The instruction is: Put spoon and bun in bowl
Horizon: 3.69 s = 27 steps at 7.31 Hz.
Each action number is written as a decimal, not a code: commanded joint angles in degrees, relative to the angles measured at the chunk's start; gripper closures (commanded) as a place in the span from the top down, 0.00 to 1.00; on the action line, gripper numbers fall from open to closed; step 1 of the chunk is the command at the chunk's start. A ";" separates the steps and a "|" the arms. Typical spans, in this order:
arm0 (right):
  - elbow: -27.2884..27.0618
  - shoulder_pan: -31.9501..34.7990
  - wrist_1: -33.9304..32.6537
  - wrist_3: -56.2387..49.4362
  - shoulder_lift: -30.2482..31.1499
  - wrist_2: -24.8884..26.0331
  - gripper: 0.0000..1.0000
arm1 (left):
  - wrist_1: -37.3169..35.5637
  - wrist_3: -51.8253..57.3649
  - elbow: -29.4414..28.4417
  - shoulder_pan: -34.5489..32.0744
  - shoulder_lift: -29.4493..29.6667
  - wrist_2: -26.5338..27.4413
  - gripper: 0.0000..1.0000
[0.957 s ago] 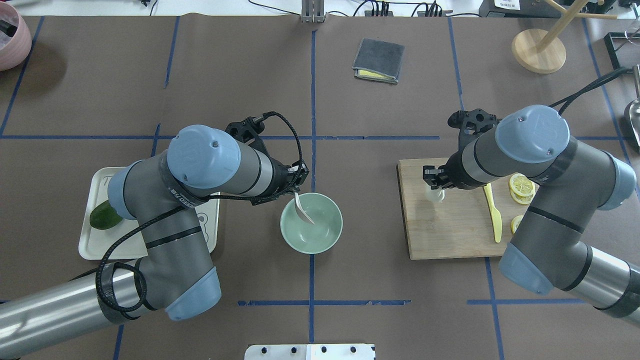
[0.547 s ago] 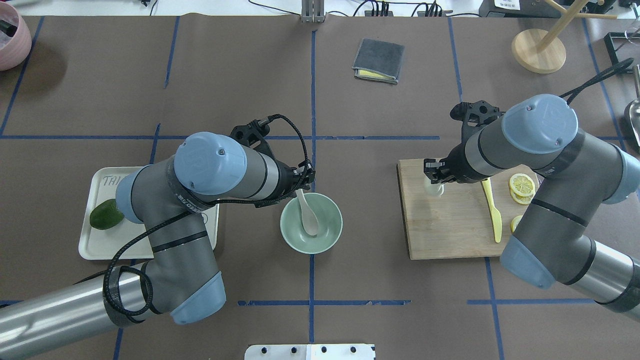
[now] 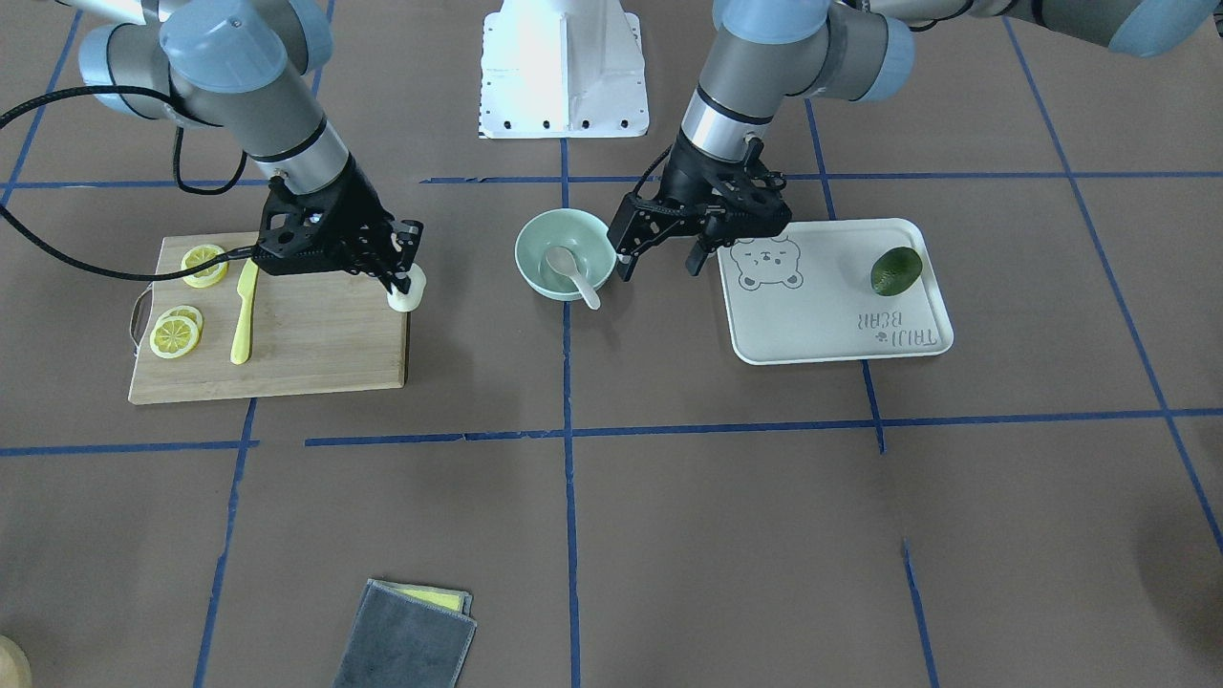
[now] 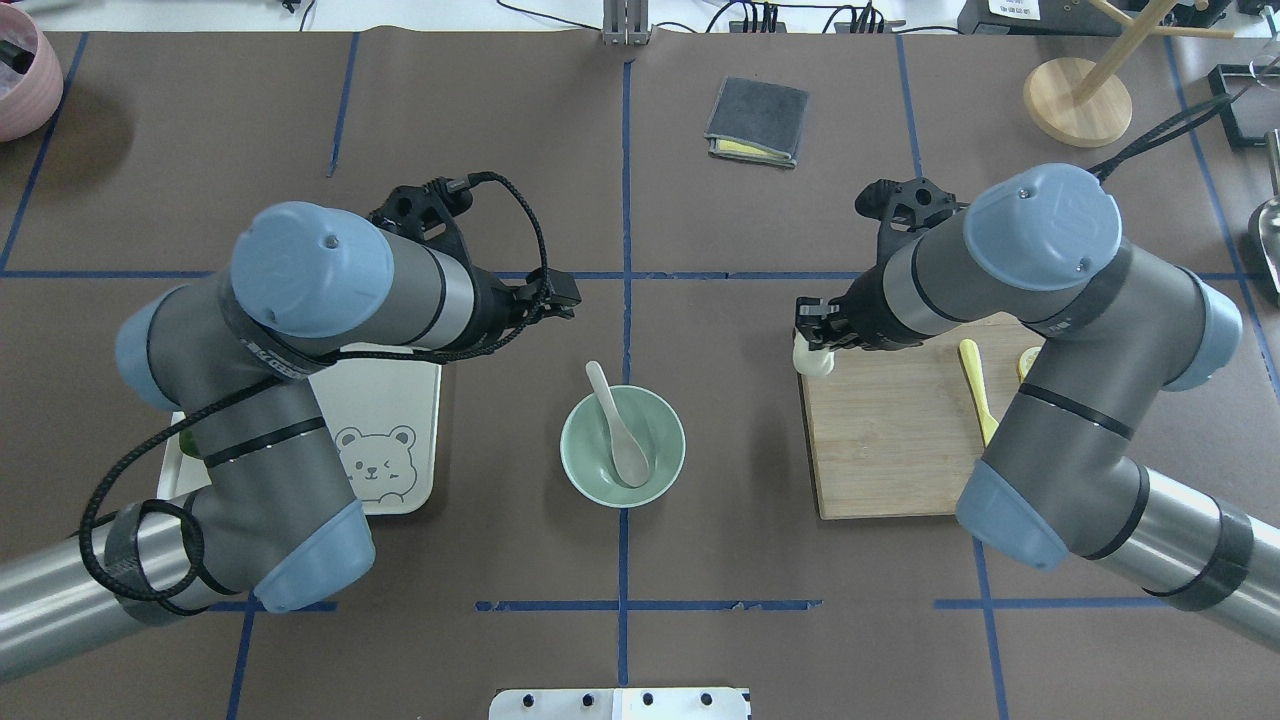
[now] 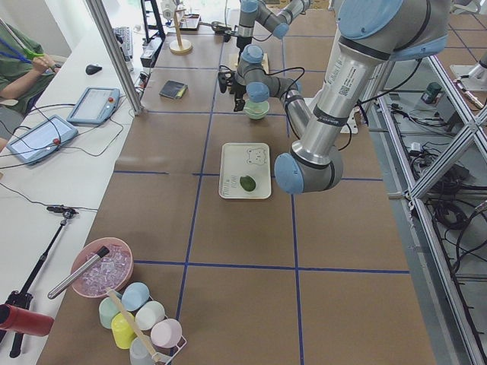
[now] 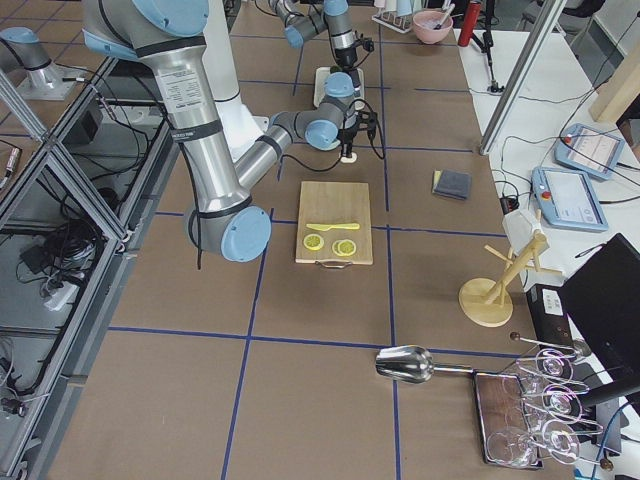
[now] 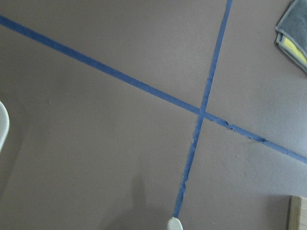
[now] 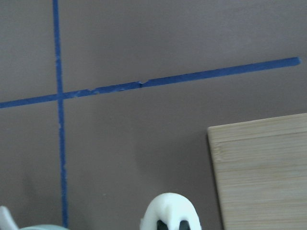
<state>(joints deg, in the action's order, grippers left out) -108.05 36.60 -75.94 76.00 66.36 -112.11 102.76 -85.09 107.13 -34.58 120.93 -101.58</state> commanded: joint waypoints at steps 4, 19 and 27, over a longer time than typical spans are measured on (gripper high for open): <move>5.56 -11.27 0.44 6.17 -11.51 8.73 0.00 | -5.99 31.77 5.63 -14.61 -11.75 -5.37 1.00; 0.56 10.29 -0.35 -11.43 2.69 -9.15 1.00 | -5.99 89.22 -7.99 -48.74 -28.11 -22.96 1.00; 4.14 48.09 -21.35 -82.72 24.41 -21.11 1.00 | -6.08 89.22 -8.78 -52.77 -31.89 -28.66 1.00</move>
<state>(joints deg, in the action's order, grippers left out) -105.82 79.63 -94.51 1.11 88.69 -131.04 96.69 4.13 98.92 -85.88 90.54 -128.12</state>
